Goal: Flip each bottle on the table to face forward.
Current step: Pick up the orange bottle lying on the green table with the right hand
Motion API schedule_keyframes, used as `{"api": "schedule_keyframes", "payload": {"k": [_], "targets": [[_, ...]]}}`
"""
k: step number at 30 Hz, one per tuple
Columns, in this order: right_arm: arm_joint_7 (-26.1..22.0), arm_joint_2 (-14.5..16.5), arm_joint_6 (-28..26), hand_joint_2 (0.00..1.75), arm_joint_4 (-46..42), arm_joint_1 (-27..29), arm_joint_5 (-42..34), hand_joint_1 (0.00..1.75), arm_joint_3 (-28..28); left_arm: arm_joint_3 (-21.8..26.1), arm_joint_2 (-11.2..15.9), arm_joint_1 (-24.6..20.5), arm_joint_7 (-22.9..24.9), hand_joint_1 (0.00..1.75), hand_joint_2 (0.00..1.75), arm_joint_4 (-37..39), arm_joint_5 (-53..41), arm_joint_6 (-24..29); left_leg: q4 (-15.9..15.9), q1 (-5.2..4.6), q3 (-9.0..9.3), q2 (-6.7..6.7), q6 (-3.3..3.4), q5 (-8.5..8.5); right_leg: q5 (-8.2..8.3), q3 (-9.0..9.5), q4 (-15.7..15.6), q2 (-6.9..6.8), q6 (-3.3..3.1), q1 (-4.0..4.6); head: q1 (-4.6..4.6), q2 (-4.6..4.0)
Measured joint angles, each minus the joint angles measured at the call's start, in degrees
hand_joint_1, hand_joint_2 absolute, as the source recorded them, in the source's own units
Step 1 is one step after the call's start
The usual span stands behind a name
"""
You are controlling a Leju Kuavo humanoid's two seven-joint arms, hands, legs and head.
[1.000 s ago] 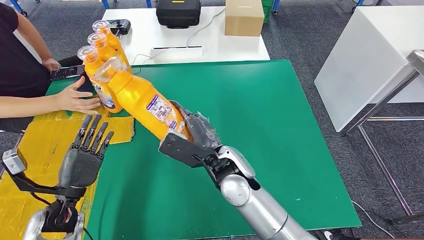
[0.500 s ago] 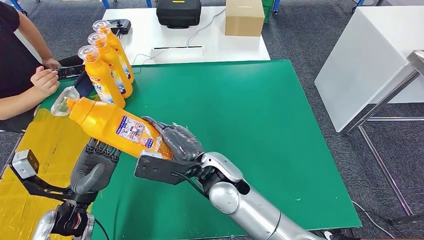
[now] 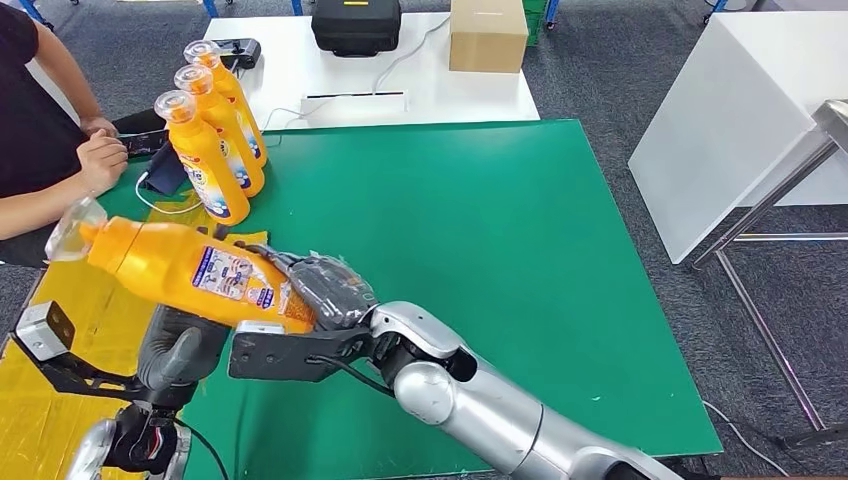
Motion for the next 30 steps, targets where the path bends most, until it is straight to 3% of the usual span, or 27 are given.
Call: {"api": "schedule_keyframes", "payload": {"k": [7, 11, 30], "targets": [[1.3, 1.9, 1.6, 1.75, 1.5, -3.3, -2.0, 1.75, 4.9, 0.3, 0.3, 0.2, 0.0, 0.0, 1.75, 0.0, 0.0, 0.9, 0.0, 0.0, 0.01, 0.02, 0.0, 0.0, 0.0, -0.01, 0.0, 0.04, 0.0, 0.0, -0.01, 0.0], [1.9, 2.6, 1.6, 1.75, 1.9, -4.7, -2.9, 1.75, 6.5, 0.3, 0.2, 0.4, -0.3, 1.71, 1.75, 0.0, 0.2, 1.1, 0.0, -0.01, 0.01, -0.05, 0.0, 0.0, 0.0, 0.01, 0.0, -0.01, -0.01, 0.0, 0.02, 0.0], [2.3, 2.6, 1.0, 1.75, 3.2, -5.9, -3.5, 1.75, 7.9, 1.2, -0.7, 0.6, -2.1, 1.75, 1.75, 0.0, -1.8, 1.8, 0.0, -0.01, 0.02, -0.01, 0.0, 0.0, 0.0, 0.0, 0.0, -0.01, 0.0, 0.0, 0.01, 0.0]]}}
